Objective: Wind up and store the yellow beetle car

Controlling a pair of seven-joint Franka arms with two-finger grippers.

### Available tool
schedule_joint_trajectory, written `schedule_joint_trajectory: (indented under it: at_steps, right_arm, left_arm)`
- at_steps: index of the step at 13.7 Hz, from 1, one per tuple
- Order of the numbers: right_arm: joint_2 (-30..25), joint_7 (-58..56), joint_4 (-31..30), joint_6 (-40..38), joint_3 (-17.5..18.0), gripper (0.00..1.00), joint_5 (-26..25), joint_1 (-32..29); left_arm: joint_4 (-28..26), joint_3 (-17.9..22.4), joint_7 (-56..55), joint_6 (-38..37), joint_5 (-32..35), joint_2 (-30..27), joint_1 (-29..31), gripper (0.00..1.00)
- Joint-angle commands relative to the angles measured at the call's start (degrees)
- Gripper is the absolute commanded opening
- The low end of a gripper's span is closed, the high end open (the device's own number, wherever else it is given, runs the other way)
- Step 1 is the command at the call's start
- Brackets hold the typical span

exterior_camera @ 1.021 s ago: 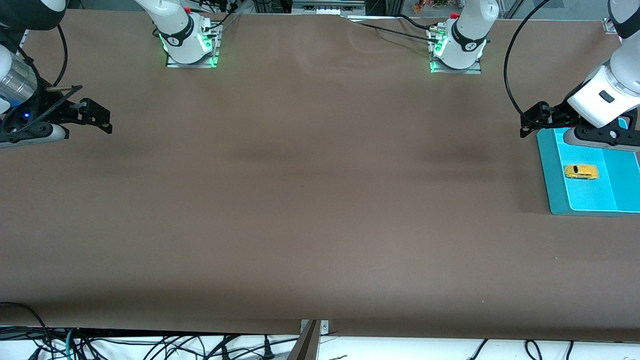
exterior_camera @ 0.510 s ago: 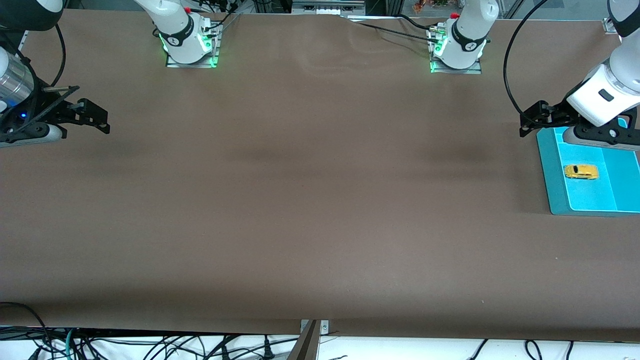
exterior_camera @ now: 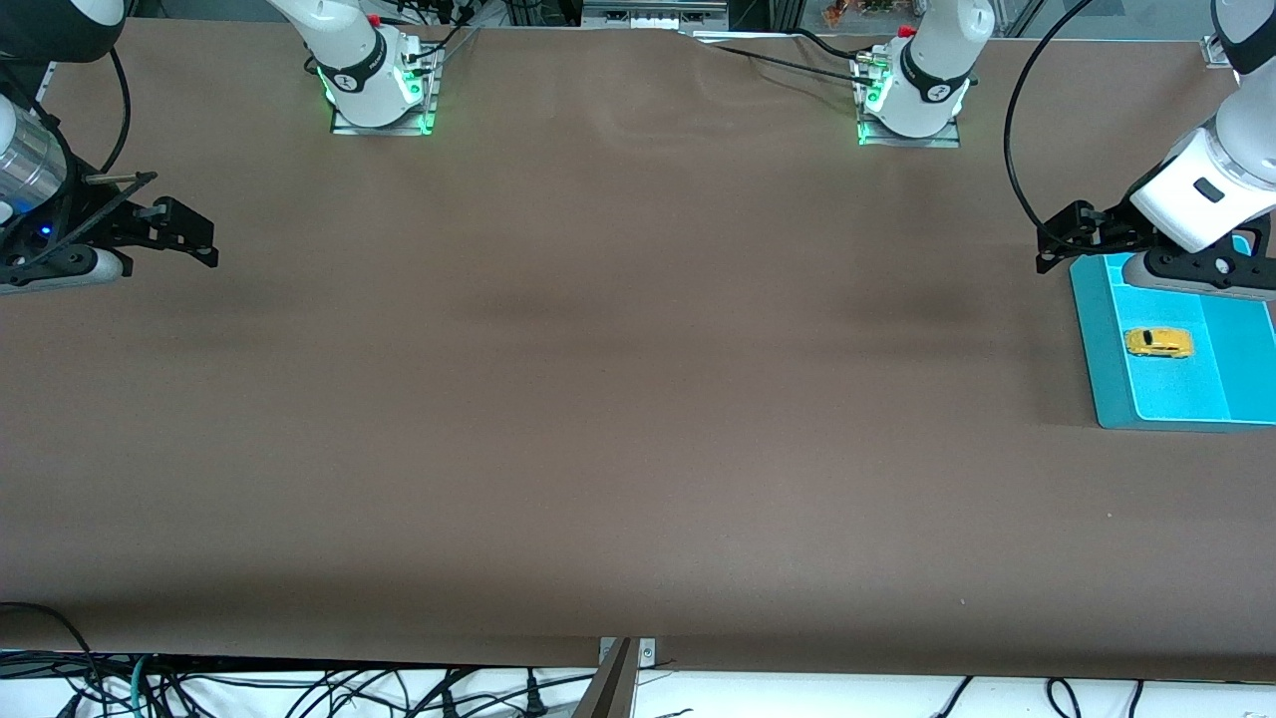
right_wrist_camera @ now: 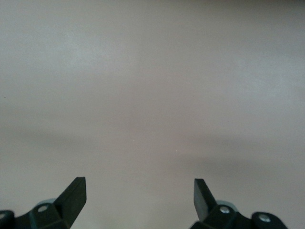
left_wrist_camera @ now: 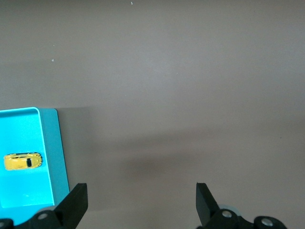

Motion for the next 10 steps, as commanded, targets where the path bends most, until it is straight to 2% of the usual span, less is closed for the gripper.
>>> schedule_joint_trajectory:
  at_steps: [1,10]
  right_arm:
    - [0.0,0.6,0.6,-0.5,-0.8,1.00,-0.6,0.9]
    - [0.0,0.6,0.6,-0.5,-0.8,1.00,-0.6,0.9]
  left_arm:
    - [-0.9,-0.7,-0.4,0.7,-1.1,-0.9,0.8,1.00]
    - [-0.9,-0.8,-0.4,0.2,-1.2,-1.0,0.8,1.00]
